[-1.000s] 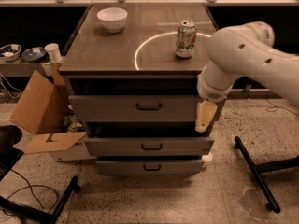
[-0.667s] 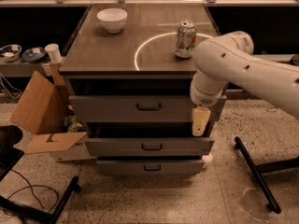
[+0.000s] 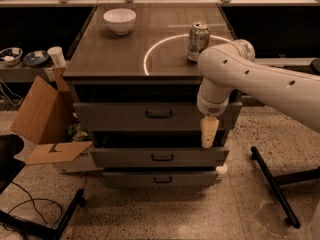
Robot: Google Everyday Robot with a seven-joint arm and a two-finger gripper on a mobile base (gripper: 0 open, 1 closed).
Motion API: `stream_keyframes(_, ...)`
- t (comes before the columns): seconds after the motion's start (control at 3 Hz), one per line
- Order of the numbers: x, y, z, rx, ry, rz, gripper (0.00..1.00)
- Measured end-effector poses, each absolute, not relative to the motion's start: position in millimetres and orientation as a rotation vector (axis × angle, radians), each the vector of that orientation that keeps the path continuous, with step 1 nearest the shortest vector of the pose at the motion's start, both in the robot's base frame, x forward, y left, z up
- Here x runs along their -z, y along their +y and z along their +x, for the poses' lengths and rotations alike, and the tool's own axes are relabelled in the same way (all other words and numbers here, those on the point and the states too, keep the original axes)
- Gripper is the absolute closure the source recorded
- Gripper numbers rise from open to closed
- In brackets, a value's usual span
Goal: Open top drawer
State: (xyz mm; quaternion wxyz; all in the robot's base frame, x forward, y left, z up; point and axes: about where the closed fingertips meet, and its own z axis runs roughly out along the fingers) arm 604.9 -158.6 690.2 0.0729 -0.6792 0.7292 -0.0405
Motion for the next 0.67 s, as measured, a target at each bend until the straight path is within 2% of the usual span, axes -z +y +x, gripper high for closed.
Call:
stream_keyframes(0.33, -678, -154, 614, 0.062, 2.213, -2.079, 0.0)
stream_keyframes(0.67, -666, -155, 617, 0.008, 2.252, -2.128, 0.27)
